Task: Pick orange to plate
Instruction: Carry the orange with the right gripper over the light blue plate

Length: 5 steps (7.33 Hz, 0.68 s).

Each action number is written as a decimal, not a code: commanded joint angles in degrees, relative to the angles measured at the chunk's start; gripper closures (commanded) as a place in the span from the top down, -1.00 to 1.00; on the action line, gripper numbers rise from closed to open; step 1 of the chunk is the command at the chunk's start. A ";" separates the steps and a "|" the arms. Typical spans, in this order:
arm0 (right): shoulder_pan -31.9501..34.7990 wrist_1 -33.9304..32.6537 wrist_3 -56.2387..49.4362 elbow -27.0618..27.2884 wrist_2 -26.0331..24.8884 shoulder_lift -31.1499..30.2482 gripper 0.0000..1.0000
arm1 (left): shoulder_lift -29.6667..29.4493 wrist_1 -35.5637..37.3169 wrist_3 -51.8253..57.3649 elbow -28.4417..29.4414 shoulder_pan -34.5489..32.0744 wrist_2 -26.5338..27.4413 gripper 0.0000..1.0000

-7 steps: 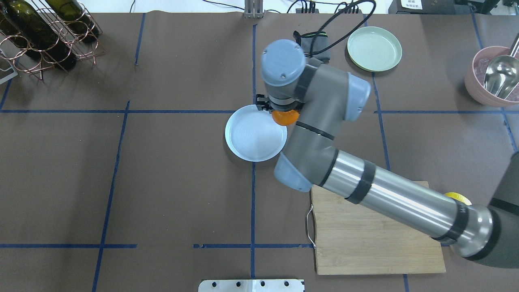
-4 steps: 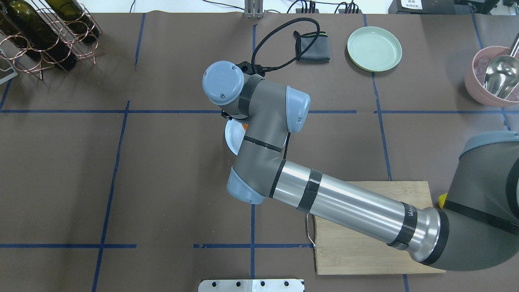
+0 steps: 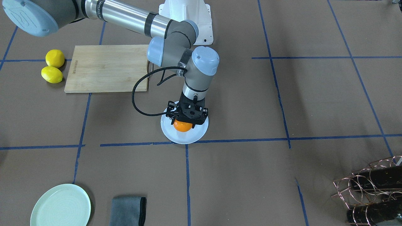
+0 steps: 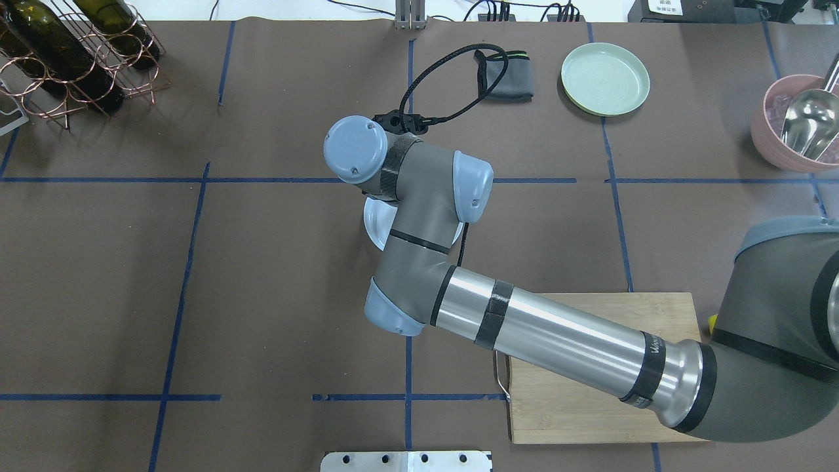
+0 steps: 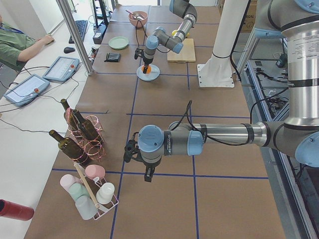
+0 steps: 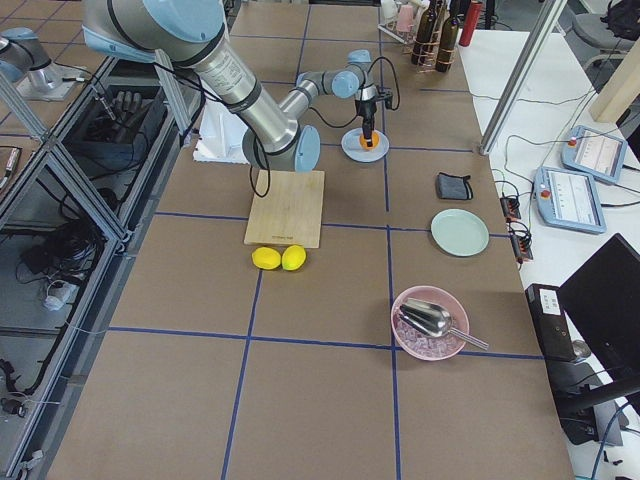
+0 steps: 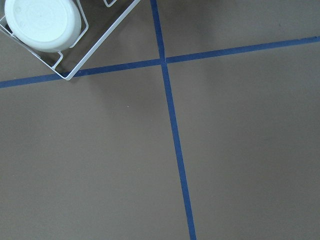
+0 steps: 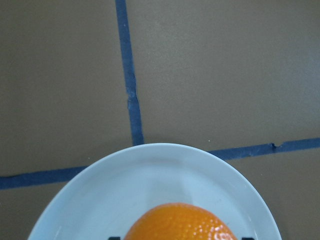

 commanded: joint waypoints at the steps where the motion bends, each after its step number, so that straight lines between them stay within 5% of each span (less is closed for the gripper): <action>1: -0.75 0.07 0.00 -0.16 -0.13 -0.18 0.70 | -0.01 0.00 0.08 0.08 0.00 0.07 1.00; 3: -1.20 -0.02 0.00 -0.16 -0.22 -0.27 0.99 | -0.01 0.00 0.00 0.09 0.00 0.07 1.00; 5: -0.24 -0.02 -0.96 1.76 0.22 0.34 1.00 | 0.08 0.00 0.08 0.09 0.00 0.07 1.00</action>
